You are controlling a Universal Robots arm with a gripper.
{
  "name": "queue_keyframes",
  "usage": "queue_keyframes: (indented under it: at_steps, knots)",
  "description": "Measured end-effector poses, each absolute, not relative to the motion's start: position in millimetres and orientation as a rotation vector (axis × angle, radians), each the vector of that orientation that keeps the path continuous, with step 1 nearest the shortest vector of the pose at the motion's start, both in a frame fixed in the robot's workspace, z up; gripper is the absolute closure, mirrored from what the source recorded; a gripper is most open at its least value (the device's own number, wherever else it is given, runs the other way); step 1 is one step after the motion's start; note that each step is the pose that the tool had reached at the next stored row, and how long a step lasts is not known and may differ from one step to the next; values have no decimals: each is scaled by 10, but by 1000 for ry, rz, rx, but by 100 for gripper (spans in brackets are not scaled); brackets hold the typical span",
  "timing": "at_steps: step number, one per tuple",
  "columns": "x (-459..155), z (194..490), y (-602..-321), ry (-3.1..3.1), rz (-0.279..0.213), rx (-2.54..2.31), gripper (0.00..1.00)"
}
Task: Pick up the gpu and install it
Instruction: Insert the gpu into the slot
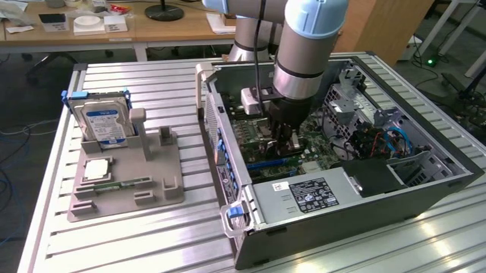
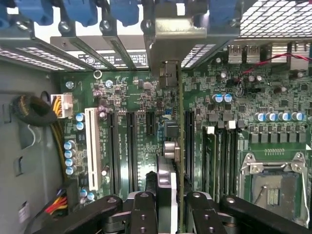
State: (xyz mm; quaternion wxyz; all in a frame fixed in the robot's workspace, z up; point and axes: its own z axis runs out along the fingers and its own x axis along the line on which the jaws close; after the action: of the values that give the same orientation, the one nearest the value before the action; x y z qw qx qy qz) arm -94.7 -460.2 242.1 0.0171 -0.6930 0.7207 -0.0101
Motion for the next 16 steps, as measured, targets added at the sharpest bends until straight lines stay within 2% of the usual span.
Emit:
queue_keyframes:
  at_steps: [16]
  knots:
    - [-991,2384,-4601,2241,-30,-2154,72]
